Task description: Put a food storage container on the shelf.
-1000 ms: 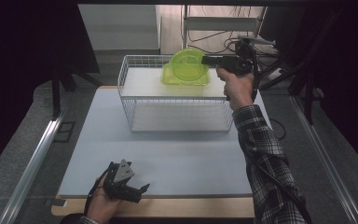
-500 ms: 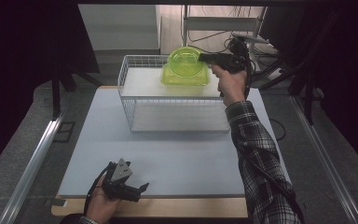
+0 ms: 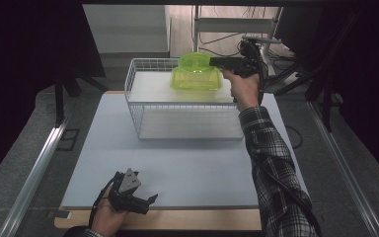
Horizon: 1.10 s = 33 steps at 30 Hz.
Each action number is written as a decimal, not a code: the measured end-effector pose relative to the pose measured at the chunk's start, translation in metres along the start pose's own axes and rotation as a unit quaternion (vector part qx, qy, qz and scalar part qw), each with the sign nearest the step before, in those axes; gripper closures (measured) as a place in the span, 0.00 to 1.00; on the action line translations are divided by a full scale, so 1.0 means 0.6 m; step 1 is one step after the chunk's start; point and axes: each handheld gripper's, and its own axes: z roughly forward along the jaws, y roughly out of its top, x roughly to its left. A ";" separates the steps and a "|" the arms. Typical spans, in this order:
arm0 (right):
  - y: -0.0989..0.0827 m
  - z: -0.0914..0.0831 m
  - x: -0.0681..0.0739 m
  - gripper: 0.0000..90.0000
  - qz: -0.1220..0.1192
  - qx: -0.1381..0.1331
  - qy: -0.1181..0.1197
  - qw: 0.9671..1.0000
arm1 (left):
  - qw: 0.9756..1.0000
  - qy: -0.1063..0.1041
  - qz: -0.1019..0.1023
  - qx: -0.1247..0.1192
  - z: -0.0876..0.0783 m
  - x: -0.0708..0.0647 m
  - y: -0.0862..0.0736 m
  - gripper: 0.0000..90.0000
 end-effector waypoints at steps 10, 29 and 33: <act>-0.005 -0.019 0.007 0.58 -0.010 0.011 0.019 1.000 | 1.000 0.001 -0.001 0.003 0.001 -0.001 0.000 0.00; -0.040 -0.059 0.007 0.47 -0.083 0.046 0.011 0.995 | 1.000 0.004 -0.005 0.004 0.002 -0.001 0.001 0.00; -0.049 -0.065 0.006 0.44 -0.093 0.052 0.011 0.994 | 1.000 0.005 -0.005 0.004 0.002 -0.001 0.001 0.00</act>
